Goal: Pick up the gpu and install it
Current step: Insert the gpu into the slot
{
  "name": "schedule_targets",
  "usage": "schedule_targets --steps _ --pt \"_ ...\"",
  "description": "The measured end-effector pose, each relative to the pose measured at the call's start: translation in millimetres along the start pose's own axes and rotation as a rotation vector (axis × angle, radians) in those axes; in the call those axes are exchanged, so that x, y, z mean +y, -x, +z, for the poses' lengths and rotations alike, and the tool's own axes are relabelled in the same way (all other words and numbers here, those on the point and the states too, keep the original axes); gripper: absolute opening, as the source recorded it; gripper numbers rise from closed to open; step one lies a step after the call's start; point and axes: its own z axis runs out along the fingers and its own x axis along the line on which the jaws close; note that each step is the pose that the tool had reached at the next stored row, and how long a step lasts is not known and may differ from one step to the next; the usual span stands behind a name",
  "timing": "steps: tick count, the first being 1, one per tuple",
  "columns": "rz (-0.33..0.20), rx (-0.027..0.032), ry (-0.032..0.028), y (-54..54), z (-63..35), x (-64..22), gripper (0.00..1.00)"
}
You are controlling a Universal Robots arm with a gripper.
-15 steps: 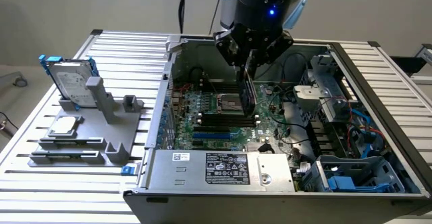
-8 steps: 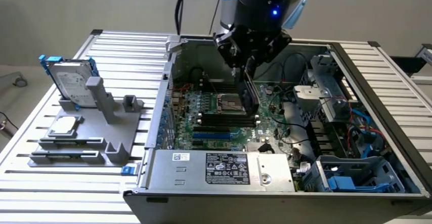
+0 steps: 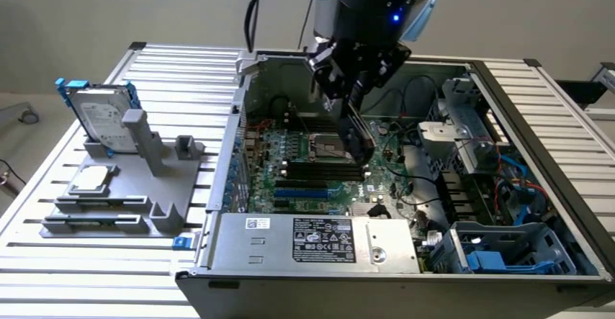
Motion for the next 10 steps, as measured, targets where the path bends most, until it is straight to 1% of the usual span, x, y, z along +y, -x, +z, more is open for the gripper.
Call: schedule_targets --steps 10 --pt "-0.180 0.0142 -0.0018 0.0 0.7 -0.1 0.26"
